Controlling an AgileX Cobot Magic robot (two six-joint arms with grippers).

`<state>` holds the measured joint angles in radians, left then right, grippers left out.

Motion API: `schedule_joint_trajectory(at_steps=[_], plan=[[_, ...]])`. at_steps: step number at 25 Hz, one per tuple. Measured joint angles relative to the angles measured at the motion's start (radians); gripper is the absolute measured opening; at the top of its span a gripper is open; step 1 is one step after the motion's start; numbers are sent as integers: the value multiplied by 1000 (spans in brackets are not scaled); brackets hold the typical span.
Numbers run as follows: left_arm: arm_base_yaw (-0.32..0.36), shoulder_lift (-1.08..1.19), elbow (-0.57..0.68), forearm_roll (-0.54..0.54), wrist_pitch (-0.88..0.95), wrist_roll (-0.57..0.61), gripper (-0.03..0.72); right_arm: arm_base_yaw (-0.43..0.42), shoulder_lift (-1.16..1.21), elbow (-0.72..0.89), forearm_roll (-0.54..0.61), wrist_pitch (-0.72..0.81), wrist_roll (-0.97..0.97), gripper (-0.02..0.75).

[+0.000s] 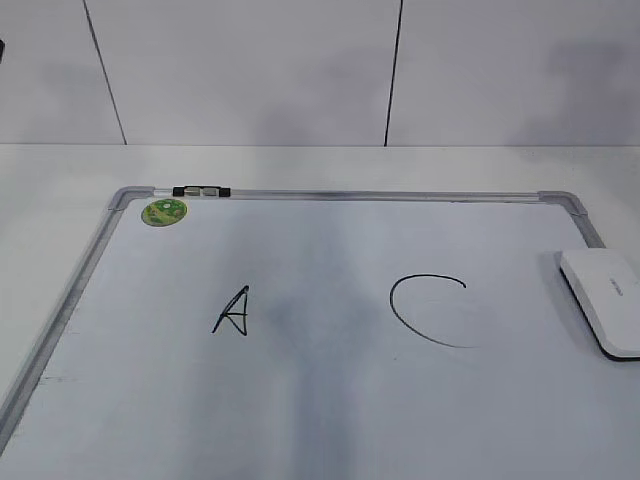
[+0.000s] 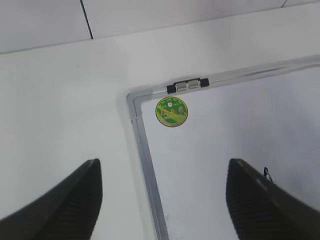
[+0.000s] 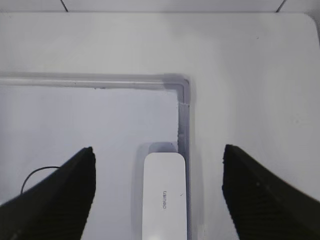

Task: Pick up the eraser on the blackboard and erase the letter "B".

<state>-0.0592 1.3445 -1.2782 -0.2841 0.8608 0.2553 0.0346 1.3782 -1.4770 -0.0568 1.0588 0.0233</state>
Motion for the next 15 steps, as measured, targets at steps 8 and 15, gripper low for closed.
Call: schedule_joint_trajectory(at_steps=[8,15], plan=[[0,-194,2,-5,13,-2,575,0,-212,0,80,-1,-40,604],[0,-402,107,-7,11,-11,548,0,-422,112,124,-33,-83,596]])
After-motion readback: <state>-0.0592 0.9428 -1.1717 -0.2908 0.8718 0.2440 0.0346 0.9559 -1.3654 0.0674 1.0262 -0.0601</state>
